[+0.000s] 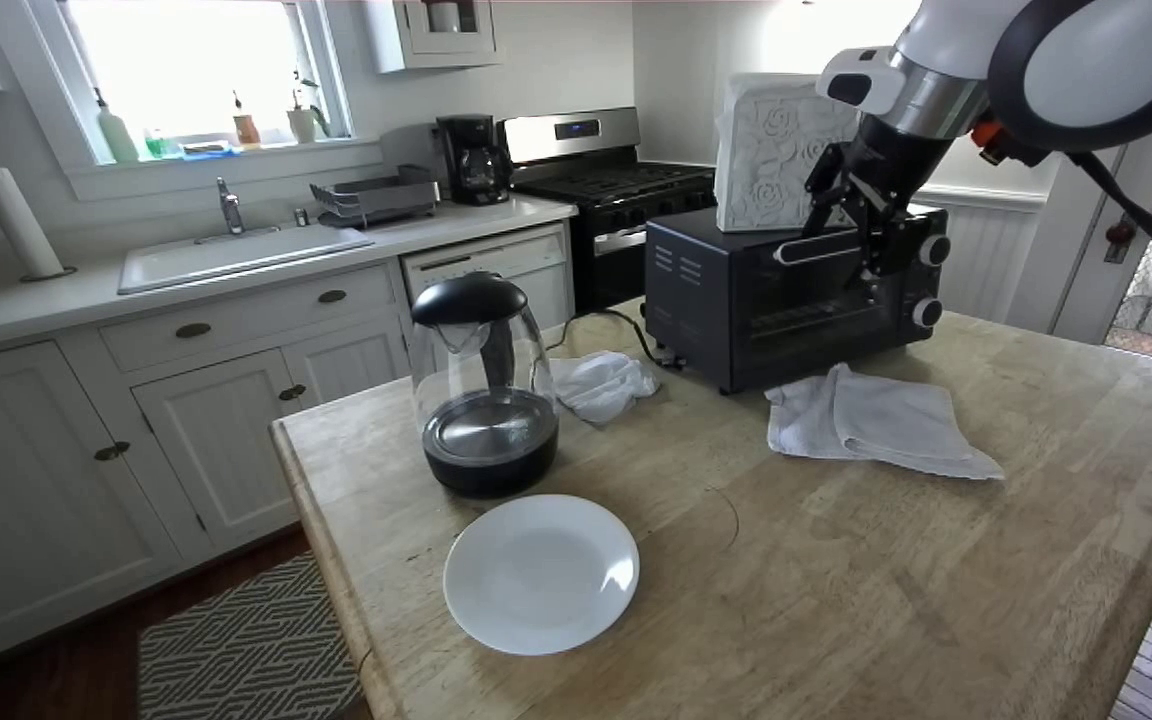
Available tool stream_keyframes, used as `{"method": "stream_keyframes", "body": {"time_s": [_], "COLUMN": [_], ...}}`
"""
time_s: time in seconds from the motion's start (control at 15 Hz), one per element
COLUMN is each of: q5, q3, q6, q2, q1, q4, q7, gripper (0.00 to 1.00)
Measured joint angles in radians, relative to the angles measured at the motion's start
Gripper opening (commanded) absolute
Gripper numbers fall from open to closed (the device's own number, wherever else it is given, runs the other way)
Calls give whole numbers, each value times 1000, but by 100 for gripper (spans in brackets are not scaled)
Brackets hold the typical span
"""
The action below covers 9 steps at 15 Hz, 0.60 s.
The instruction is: Open the microwave door
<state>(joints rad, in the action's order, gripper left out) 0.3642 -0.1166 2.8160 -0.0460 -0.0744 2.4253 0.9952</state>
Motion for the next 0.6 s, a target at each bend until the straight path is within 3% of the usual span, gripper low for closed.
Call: {"method": "stream_keyframes", "body": {"time_s": [0.33, 0.6], "q5": [18, 18], "q3": [-2, 4], "q6": [-33, -228], "q2": [9, 2], "q1": [-14, -13], "q4": [-3, -23], "q7": [-1, -14], "gripper": [100, 100]}}
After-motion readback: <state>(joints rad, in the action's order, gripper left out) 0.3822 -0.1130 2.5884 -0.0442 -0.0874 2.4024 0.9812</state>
